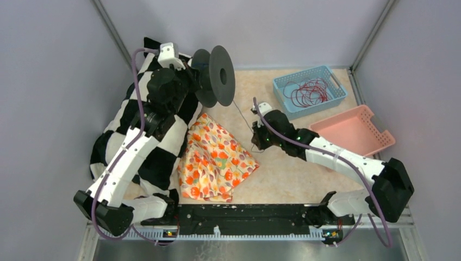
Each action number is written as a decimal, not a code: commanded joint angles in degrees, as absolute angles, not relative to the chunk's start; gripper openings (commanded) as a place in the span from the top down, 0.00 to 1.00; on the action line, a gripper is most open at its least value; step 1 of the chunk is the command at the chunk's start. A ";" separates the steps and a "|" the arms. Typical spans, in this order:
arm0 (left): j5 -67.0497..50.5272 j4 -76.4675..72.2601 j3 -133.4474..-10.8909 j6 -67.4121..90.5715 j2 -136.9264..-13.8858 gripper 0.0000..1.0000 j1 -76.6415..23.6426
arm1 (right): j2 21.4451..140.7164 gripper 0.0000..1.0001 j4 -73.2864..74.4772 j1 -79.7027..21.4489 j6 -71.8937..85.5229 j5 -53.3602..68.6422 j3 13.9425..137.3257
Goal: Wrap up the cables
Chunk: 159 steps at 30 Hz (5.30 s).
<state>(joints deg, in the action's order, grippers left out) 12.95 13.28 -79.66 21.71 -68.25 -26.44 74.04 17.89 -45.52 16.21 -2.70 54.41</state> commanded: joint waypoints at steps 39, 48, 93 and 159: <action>-25.13 33.18 -80.62 -9.40 -73.42 1.00 -26.67 | 77.40 1.00 26.27 -52.74 -0.79 -8.54 92.56; -34.28 34.68 -80.59 -12.65 -69.32 1.00 -26.72 | 73.92 1.00 26.52 -51.70 1.34 -11.76 85.40; -33.10 14.94 -95.08 29.06 -73.21 1.00 -15.53 | 54.65 0.01 -34.41 -42.40 17.23 6.40 21.91; -23.95 19.27 -104.38 31.92 -67.57 1.00 -15.55 | 97.67 1.00 -61.85 -40.04 36.77 9.50 32.11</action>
